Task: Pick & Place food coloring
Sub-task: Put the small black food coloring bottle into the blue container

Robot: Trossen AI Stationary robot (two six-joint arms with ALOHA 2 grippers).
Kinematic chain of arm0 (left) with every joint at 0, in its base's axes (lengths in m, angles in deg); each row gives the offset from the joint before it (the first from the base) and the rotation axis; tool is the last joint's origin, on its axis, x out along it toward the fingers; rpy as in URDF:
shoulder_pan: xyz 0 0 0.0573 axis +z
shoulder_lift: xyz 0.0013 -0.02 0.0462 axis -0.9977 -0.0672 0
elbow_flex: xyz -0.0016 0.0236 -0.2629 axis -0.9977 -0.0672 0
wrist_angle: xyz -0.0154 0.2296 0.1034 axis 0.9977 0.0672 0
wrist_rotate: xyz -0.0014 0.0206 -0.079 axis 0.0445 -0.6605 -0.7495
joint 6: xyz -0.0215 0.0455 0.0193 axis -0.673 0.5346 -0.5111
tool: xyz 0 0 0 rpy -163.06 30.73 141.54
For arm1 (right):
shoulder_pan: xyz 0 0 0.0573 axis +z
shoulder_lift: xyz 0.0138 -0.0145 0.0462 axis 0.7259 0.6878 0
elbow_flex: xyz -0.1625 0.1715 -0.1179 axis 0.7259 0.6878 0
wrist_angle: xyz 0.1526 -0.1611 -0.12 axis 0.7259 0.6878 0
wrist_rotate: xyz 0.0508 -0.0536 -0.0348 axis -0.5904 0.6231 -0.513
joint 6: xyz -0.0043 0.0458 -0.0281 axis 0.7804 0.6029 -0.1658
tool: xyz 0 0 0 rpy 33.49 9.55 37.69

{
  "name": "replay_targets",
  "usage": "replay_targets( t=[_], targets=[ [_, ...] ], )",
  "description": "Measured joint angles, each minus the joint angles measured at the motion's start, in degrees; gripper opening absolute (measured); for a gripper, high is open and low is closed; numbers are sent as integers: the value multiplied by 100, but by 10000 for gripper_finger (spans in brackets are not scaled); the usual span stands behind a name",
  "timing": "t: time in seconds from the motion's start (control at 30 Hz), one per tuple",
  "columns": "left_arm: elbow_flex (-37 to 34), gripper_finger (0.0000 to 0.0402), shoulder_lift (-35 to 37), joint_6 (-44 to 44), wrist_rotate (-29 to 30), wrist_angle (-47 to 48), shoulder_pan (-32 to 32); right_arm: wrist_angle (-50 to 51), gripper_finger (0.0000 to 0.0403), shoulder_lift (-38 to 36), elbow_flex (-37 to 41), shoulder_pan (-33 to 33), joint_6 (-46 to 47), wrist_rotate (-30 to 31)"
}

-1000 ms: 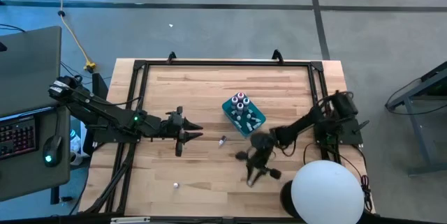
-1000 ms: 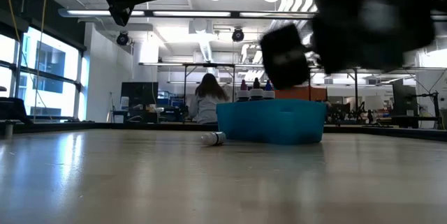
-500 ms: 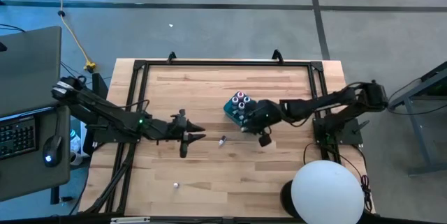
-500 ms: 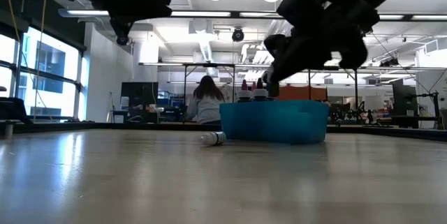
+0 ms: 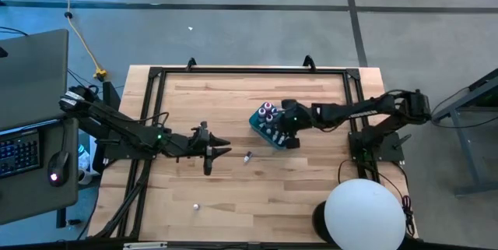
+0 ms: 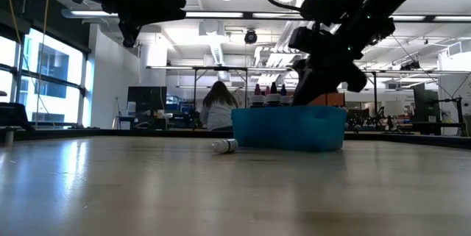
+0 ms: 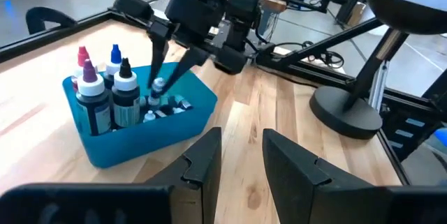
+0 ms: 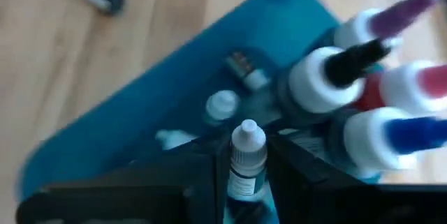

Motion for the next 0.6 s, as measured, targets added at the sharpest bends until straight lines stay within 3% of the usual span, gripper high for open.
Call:
replay_targets(
  t=[0.17,0.47,0.6],
  targets=[
    [0,103,-56,-36,2,-204,0,156,96,0,0,-105,324,-701],
    [1,103,-580,-31,39,-948,6,163,144,-2,0,-97,345,-385],
    [190,103,-1179,-16,461,-1015,202,224,157,-179,-71,-4,398,-394]
  ],
)
